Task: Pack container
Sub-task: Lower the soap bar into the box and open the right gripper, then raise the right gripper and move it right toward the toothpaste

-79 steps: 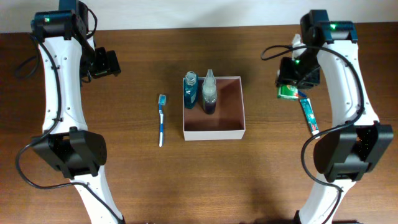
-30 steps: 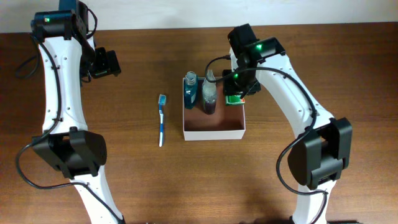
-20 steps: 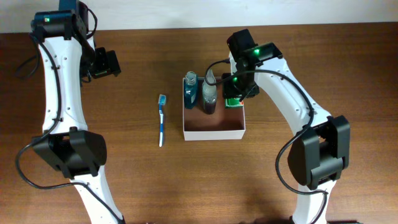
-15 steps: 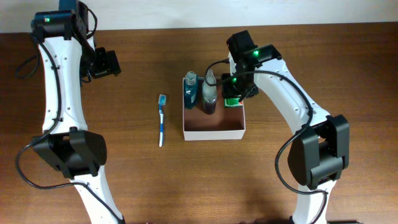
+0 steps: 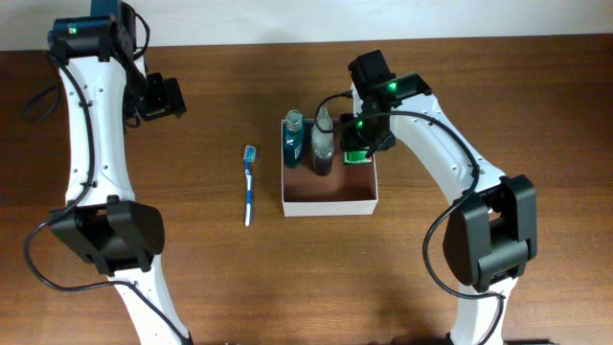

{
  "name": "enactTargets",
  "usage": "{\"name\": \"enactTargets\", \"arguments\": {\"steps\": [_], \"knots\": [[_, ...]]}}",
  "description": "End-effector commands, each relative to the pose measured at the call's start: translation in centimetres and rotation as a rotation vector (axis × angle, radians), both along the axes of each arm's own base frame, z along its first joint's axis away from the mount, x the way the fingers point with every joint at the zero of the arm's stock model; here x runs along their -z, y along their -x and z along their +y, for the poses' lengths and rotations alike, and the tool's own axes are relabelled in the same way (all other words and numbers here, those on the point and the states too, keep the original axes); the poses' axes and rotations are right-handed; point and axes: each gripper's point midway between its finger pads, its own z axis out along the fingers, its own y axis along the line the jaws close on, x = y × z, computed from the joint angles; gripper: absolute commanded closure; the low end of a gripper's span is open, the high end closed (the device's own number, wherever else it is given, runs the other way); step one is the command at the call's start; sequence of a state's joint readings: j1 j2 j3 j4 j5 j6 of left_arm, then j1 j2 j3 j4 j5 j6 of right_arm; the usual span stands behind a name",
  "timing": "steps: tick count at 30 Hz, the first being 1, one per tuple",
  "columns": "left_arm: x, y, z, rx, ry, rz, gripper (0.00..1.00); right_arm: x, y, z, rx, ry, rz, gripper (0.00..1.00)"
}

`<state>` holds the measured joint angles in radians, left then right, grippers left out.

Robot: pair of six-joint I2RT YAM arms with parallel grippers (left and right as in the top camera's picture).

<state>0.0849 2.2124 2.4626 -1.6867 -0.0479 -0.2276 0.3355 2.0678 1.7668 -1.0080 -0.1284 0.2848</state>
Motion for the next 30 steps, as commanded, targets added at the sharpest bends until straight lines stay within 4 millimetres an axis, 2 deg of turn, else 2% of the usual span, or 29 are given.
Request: {"name": "enactTargets", "arguments": {"steps": [1,12,15,17,26,30], "knots": [[-0.6,0.3,0.0,-0.004,0.006,-0.013,0.01,1.2,0.0,0.1,0.001,0.014,0.018,0.53],[-0.6,0.3,0.0,-0.004,0.006,-0.013,0.01,2.9,-0.1,0.1,0.001,0.025,0.046,0.52],[-0.6,0.3,0.0,-0.004,0.006,-0.013,0.01,2.9,-0.2,0.1,0.002,0.024,0.043,0.51],[-0.6,0.3,0.0,-0.004,0.006,-0.013,0.01,2.9,-0.2,0.1,0.002,0.023,0.041,0.47],[-0.6,0.3,0.0,-0.004,0.006,-0.013,0.01,2.9,-0.3,0.1,0.002,0.022,0.039,0.46],[-0.6,0.3,0.0,-0.004,0.006,-0.013,0.00,2.1,-0.8,0.3,0.002,0.015,0.020,0.46]]}}
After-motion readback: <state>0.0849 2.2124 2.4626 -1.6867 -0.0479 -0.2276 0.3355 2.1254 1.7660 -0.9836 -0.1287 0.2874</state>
